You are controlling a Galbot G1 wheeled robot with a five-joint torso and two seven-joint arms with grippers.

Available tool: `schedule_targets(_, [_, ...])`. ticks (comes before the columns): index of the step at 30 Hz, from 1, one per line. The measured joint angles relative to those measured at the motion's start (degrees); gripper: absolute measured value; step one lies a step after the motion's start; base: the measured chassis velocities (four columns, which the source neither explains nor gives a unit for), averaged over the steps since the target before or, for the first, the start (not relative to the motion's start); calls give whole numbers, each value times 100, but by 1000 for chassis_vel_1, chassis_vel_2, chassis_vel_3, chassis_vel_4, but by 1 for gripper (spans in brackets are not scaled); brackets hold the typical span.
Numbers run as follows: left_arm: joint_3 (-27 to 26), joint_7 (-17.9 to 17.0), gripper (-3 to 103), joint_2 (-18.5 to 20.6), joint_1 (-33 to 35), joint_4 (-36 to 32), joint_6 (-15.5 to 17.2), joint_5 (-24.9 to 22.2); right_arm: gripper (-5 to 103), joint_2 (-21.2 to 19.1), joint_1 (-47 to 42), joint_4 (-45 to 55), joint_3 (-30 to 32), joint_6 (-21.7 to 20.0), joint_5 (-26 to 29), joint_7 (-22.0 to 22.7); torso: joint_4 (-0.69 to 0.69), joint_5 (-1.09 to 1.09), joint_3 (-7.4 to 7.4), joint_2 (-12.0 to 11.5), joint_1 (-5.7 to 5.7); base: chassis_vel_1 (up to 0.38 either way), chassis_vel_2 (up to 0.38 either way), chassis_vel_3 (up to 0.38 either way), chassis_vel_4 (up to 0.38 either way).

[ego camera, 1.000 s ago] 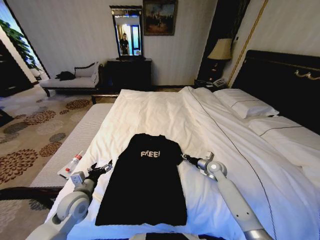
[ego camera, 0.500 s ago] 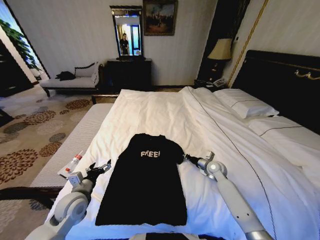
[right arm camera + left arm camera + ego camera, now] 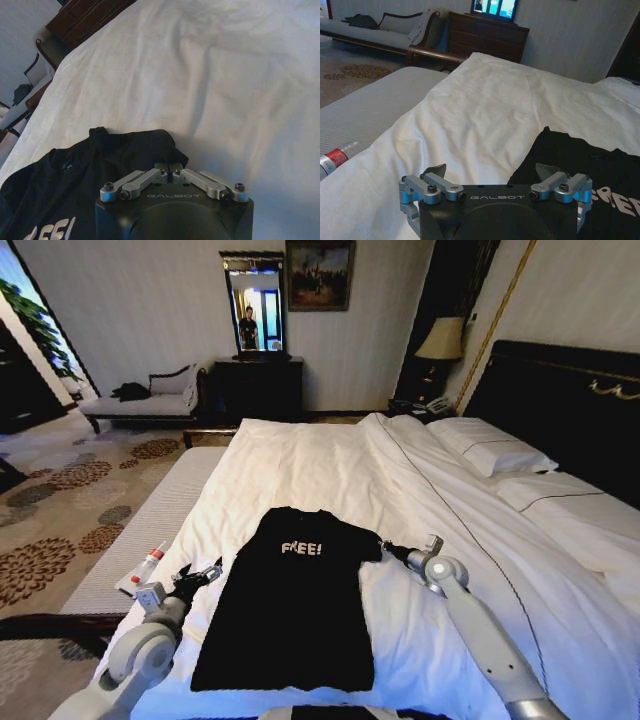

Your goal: Fold the clothes on the bed.

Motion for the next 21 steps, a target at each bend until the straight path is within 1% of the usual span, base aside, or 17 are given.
schedule_targets(6, [-32, 3, 100, 7, -2, -10, 0, -19, 0, 20, -117, 81, 38, -13, -85, 22, 0, 0, 0, 0, 0, 0, 0, 0, 0])
schedule_targets(10, [-46, 3, 100, 20, -7, -22, 0, -34, 0, 130, -260, 211, 101, 36, -287, 63, 0, 0, 0, 0, 0, 0, 0, 0, 0])
schedule_targets(21, [5, -2, 100, 49, -52, -14, -2, -43, 0, 219, -512, 391, 129, 53, -535, 54, 0, -1, 0, 0, 0, 0, 0, 0, 0])
